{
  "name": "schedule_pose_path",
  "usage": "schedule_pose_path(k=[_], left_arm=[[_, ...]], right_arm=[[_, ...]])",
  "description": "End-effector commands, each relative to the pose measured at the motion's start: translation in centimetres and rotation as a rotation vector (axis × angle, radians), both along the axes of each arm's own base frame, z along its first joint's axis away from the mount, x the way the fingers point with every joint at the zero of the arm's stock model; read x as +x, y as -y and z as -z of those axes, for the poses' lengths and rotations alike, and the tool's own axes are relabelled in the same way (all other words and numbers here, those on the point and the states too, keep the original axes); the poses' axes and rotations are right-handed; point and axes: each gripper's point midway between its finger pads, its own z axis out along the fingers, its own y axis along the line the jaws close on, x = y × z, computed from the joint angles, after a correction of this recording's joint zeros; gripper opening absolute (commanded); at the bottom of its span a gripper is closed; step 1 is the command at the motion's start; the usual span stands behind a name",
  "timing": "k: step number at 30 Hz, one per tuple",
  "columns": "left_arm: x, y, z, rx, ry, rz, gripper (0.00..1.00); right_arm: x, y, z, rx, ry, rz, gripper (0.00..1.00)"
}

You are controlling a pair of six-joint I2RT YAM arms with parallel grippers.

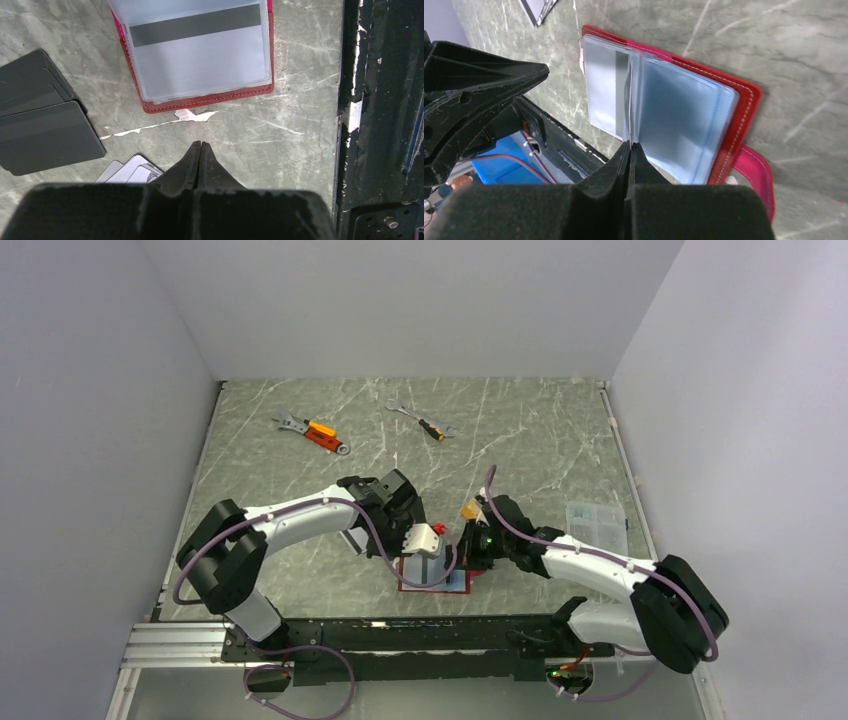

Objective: Put the credit cards into the card holder
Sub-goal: Turn over the card slot in the card holder.

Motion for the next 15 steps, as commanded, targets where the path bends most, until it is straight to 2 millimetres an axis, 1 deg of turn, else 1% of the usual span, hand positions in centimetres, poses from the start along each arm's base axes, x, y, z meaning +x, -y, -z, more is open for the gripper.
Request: schedule_pose_path(k=[1, 4, 9, 12, 15], left_arm=[[0.8, 0.5, -2.7, -0.059, 0.047, 0.016, 0.0], [0.8, 0.3, -2.7, -0.056, 0.046, 0.012, 0.0], [0.6, -0.2, -2.5, -0.046, 0.038, 0.006, 0.0], [0.6, -0.3, -2.7, -0.052, 0.04, 0.003, 0.0], [0.4, -0.3, -2.8, -0.057, 0.037, 0.003, 0.0]], right_arm=[[1.7, -3.0, -2.8, 0.106, 0.081, -0.06, 0.0], [1.8, -3.8, -2.7, 0.116, 0.081, -0.084, 0.0], [1.8, -4.4, -2.5, 0.097, 0.073, -0.117, 0.0], [1.8, -4.6, -2.7, 0.093, 0.08, -0.126, 0.0], [2.0, -5.1, -3.7, 0.099, 0.111, -0.136, 0.0]])
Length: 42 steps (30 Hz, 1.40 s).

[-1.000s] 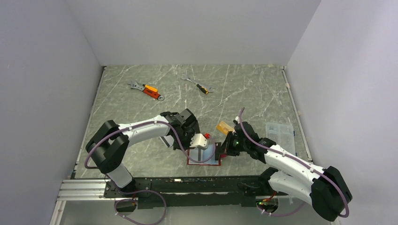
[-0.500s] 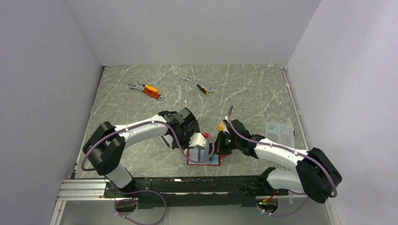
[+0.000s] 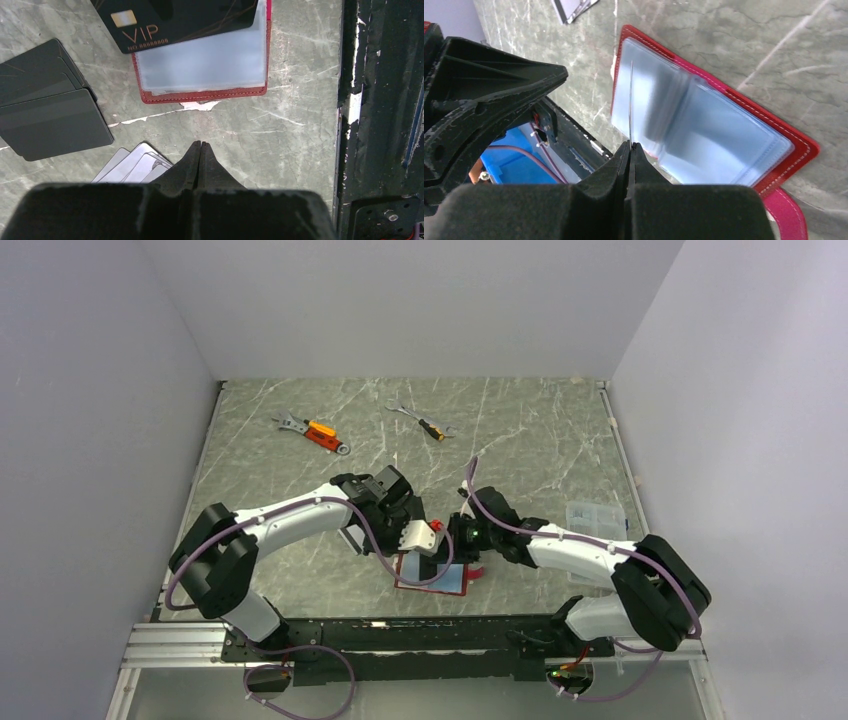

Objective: Put the credit cards into the card holder
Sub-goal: Turn over the card slot in the card holder, then insert the credit card into the card holder.

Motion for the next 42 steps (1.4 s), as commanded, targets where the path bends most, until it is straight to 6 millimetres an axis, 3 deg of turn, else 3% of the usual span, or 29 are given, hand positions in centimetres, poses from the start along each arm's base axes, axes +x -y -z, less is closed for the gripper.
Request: schedule_pose_path(k=[1, 8, 15, 28, 36, 42], left_arm=[[-0.1, 0.3, -1.7, -0.046, 0.014, 0.014, 0.0], [-0.6, 0.4, -1.5, -0.058, -0.002, 0.019, 0.0], [-2.4, 2.2, -1.9, -0.13, -0.065, 0.078, 0.0], [-4.1, 2.1, 3.3, 0.002, 0.02, 0.174, 0.0], [-3.6, 1.4, 4.6, 0.055, 0.078, 0.185, 0.0], [-3.3, 1.3, 4.5, 0.07, 0.119, 0.192, 0.0]], right_arm=[[1.1, -1.5, -2.9, 0.044, 0.088, -0.034, 0.0], [0.3, -0.9, -0.9, -0.011, 0.039, -0.022, 0.0], [-0.5, 0.7, 0.7, 0.0, -0.016, -0.009, 0.0], [-1.7, 1.4, 1.2, 0.074, -0.056, -0.037, 0.0], [-1.6, 1.1, 1.1, 0.094, -0.055, -0.048, 0.0], [-1.2, 1.0, 1.4, 0.115, -0.069, -0.028, 0.0]])
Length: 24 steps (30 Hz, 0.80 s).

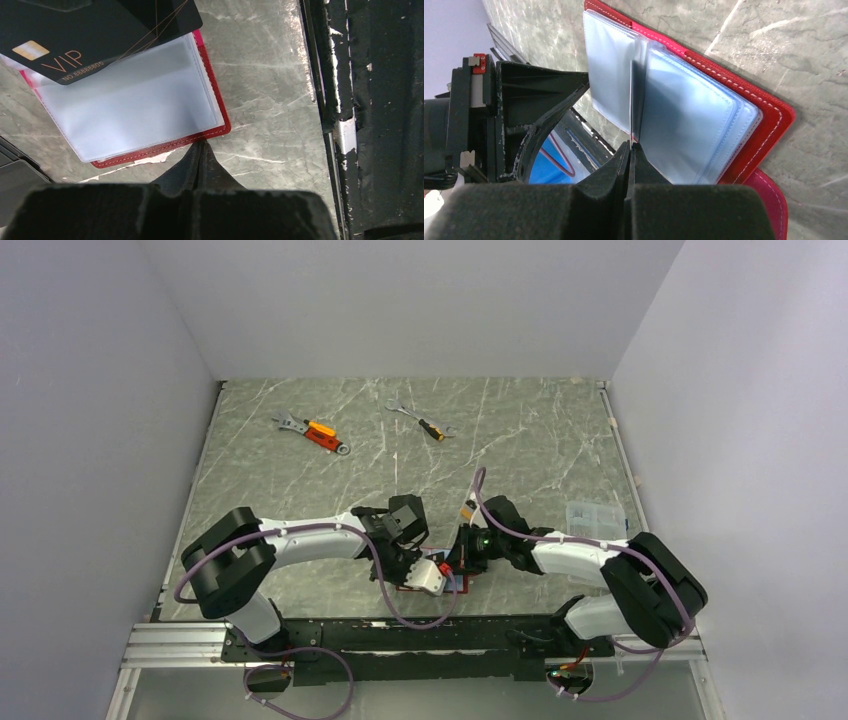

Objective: Put the credit cards into the card holder
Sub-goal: Insert the credit card into the card holder.

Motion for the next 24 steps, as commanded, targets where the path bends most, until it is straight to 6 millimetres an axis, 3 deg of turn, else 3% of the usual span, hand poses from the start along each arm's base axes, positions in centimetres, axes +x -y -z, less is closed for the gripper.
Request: schedule_pose_path(k=[1, 10, 14, 17, 19, 24], left_arm=[[0.7, 0.1, -0.2, 0.0, 0.061, 0.021, 0.0], [0.7, 1.2, -4.0, -0.072, 0.071, 0.042, 0.0], [1.7, 1.7, -4.9, -0.084, 0.068, 0.031, 0.01], [2.7, 2.2, -5.1, -0.103, 0.073, -0.005, 0.09], [2.9, 2.5, -5.0, -0.116, 0.082, -0.026, 0.22], [3.2, 2.9, -4.2, -0.137, 0.083, -0.059, 0.14]], right_arm=[[0.7, -0.7, -0.6, 0.054, 0.026, 0.003, 0.0], [1.3, -0.6, -0.8, 0.069, 0.045, 0.003, 0.0], [1.1, -0.2, -0.7, 0.075, 0.054, 0.013, 0.0], [1.0, 0.2, -0.5, 0.073, 0.06, 0.028, 0.0], [0.8, 0.6, -0.4, 0.068, 0.064, 0.045, 0.0], [1.4, 1.4, -0.2, 0.056, 0.072, 0.082, 0.0]])
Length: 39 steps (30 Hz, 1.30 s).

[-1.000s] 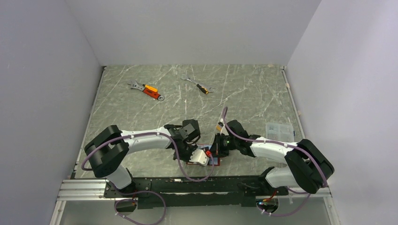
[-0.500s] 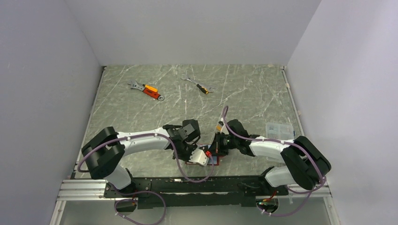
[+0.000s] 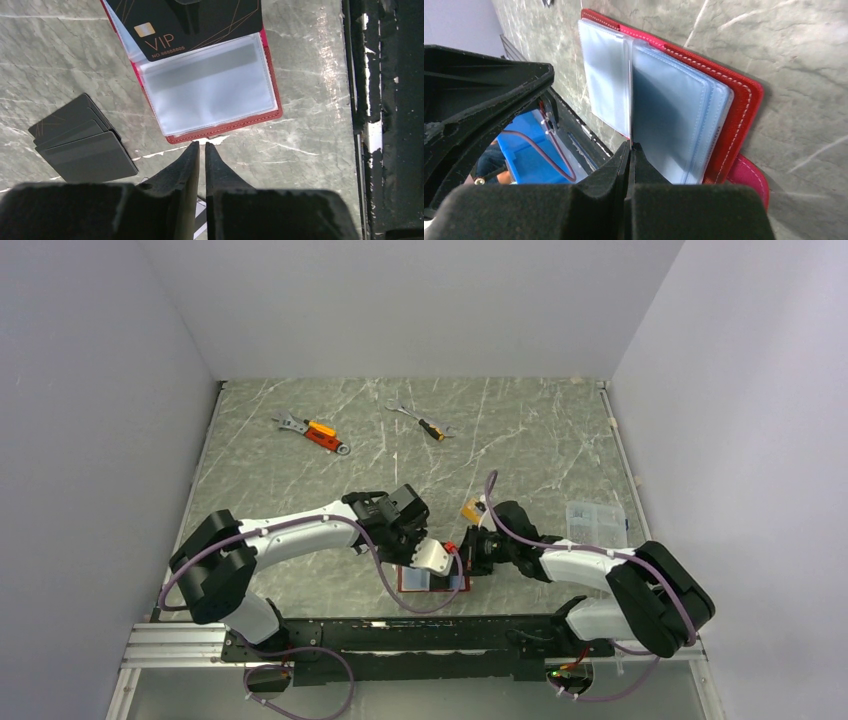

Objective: Put the credit cards into the card holder
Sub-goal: Insert the credit card into the card holder.

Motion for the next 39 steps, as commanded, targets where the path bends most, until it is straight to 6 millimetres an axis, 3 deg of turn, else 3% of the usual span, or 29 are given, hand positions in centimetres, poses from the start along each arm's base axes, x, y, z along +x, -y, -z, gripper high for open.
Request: schedule_pose_path(k=[1, 10, 28, 39], left_arm=[[0.3, 1.0, 0.4, -0.037, -0.006, -0.023, 0.13], [0.0, 0.4, 3.1, -0.006, -0.016, -0.019, 0.0], [-0.3, -0.1, 4.4, 0.027, -0.043, -0.022, 0.0], [-0.5, -1.4, 6.0, 0.081, -0.025, -0.019, 0.0]], right_arm=[[1.6, 0.3, -0.8, 0.019, 0.059, 0.051, 0.0], [1.9, 0.3, -1.1, 0.033, 0.058, 0.069, 0.0], [2.5, 0.9, -1.2, 0.028, 0.116, 0.122, 0.0], [3.2, 0.0, -2.3, 0.101, 0.136, 0.134, 0.0]])
